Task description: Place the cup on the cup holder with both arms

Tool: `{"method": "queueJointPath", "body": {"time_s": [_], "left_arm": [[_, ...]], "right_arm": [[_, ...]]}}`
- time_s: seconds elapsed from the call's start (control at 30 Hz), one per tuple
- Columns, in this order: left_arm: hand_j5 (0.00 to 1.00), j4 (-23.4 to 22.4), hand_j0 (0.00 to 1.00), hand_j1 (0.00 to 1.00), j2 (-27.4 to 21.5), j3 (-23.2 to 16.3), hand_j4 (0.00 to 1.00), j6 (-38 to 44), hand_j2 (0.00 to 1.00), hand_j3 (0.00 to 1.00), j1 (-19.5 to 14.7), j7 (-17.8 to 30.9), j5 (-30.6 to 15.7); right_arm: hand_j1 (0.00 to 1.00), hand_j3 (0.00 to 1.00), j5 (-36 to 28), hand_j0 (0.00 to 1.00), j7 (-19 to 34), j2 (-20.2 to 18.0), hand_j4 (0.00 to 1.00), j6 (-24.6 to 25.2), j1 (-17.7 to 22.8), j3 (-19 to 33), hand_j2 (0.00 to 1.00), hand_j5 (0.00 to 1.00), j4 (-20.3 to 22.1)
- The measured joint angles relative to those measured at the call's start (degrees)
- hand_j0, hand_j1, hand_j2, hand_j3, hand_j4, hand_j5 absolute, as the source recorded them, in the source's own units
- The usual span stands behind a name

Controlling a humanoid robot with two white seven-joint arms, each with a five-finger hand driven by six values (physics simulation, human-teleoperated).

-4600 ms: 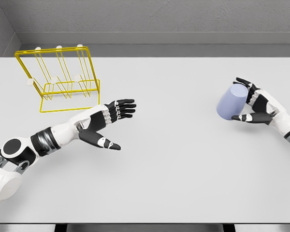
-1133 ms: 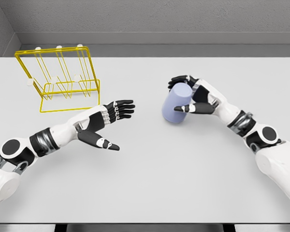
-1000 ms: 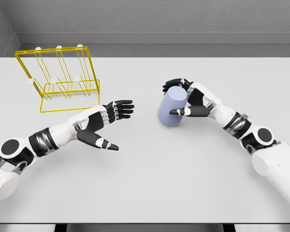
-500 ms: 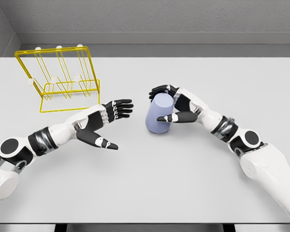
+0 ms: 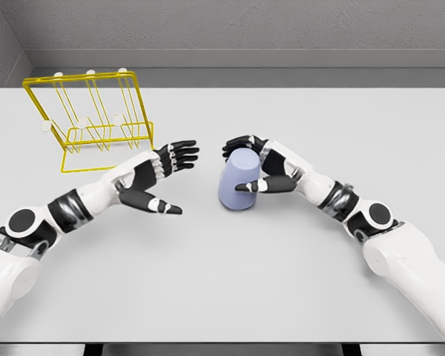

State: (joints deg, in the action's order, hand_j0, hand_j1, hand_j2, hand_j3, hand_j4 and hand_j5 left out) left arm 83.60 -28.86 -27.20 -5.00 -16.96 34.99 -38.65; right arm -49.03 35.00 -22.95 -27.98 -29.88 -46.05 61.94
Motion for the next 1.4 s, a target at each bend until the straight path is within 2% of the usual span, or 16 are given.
{"method": "queueJointPath", "body": {"time_s": [0.07,0.2,0.3,0.63,0.8,0.93,1.07,1.17,1.23,1.3,1.4], "left_arm": [[1.0,-0.8,1.0,1.0,0.8,0.4,1.0,0.0,1.0,1.0,0.0,0.0,0.4],[1.0,-1.4,1.0,1.0,1.8,2.4,1.0,0.1,1.0,1.0,0.0,0.0,4.3],[1.0,-1.5,1.0,1.0,2.1,3.0,1.0,0.1,1.0,1.0,0.0,0.0,5.4],[1.0,-3.1,1.0,1.0,5.5,3.3,1.0,0.0,1.0,1.0,0.0,0.0,8.5],[1.0,-3.8,1.0,1.0,6.6,3.4,1.0,0.0,1.0,1.0,0.0,0.0,8.6],[1.0,-5.7,1.0,1.0,8.7,3.4,1.0,0.0,1.0,1.0,-1.5,0.0,8.6],[1.0,-8.4,1.0,1.0,10.1,3.3,1.0,0.0,1.0,1.0,-2.9,0.0,8.6],[1.0,-9.6,1.0,1.0,11.0,3.2,1.0,0.1,1.0,1.0,-2.5,0.0,8.7],[1.0,-10.2,1.0,1.0,11.6,3.0,1.0,0.1,1.0,1.0,-2.5,0.0,8.8],[1.0,-10.6,1.0,1.0,12.2,2.8,1.0,0.0,1.0,1.0,-2.5,0.0,10.2],[1.0,-10.8,1.0,1.0,13.0,2.7,1.0,-0.1,1.0,1.0,-2.5,0.0,11.4]], "right_arm": [[0.83,0.83,0.1,0.83,0.0,0.0,0.83,0.1,0.0,-0.1,0.83,0.83,0.0],[0.89,0.89,0.1,0.89,0.0,0.2,0.89,0.3,0.0,-0.1,0.89,0.89,-0.1],[1.0,1.0,0.4,1.0,0.1,0.4,1.0,0.4,0.0,-0.1,1.0,1.0,-0.1],[1.0,1.0,2.3,1.0,0.0,-0.7,1.0,0.4,-0.9,-0.2,1.0,1.0,-0.4],[1.0,1.0,2.8,1.0,0.0,-4.5,1.0,0.2,-1.7,-0.3,1.0,1.0,0.0],[1.0,1.0,3.2,1.0,0.0,-9.5,1.0,0.0,-4.6,-0.4,1.0,1.0,0.2],[1.0,1.0,3.2,1.0,0.0,-13.8,1.0,-0.1,-8.4,-1.1,1.0,1.0,0.2],[1.0,1.0,3.3,1.0,0.0,-15.1,1.0,-0.1,-12.9,-4.1,1.0,1.0,0.0],[1.0,1.0,3.4,1.0,0.0,-15.6,1.0,0.1,-14.1,-5.1,1.0,1.0,0.0],[1.0,1.0,3.4,1.0,0.0,-16.4,1.0,0.6,-14.1,-5.7,1.0,1.0,-0.2],[1.0,1.0,3.6,1.0,0.0,-19.5,1.0,-0.6,-12.6,-6.0,1.0,1.0,-0.1]]}}
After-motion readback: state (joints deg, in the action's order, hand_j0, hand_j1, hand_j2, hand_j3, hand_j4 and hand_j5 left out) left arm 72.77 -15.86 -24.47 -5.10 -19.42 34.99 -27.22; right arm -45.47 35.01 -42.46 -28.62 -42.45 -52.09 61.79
